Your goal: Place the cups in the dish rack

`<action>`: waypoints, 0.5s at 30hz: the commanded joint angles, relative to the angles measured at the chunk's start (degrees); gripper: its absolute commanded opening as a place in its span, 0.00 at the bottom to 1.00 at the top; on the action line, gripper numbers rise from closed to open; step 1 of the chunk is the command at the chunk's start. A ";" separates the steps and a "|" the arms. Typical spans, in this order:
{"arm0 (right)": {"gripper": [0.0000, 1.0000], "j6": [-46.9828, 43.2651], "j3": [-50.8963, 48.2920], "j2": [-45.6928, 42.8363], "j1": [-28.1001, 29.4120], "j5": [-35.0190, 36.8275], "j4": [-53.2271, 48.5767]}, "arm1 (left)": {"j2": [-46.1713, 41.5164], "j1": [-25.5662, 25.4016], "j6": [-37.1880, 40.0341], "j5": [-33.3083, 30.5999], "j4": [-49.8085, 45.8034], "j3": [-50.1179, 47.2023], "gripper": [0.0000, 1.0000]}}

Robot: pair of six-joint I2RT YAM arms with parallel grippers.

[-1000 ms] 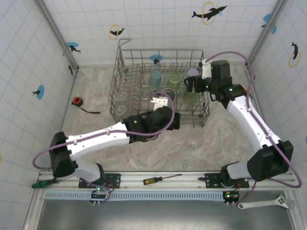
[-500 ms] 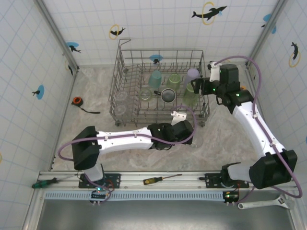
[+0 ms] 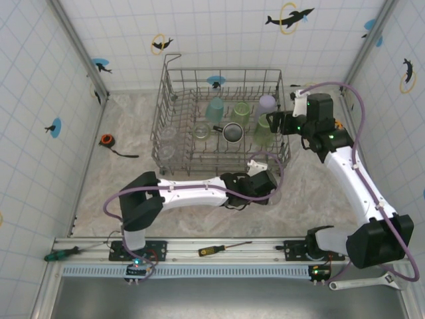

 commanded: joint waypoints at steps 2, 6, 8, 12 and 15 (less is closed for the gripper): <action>1.00 0.61 -1.24 -1.42 -0.45 -1.03 2.27 | 2.39 -0.19 0.00 0.57 -2.12 2.49 0.55; 1.00 0.92 -1.24 -1.42 -0.44 -1.52 2.33 | 3.84 -0.17 0.26 0.33 -2.97 3.63 0.28; 1.00 1.17 -1.46 -1.49 -0.42 -1.78 2.57 | 4.42 -0.16 0.26 0.01 -3.98 4.66 0.08; 1.00 1.73 -1.60 -1.31 -0.44 -2.14 3.13 | 4.31 -0.16 0.36 -0.58 -6.12 6.31 0.00; 1.00 1.88 -0.99 -1.05 -0.45 -2.15 2.87 | 2.83 -0.16 0.44 -0.05 -6.72 6.46 0.00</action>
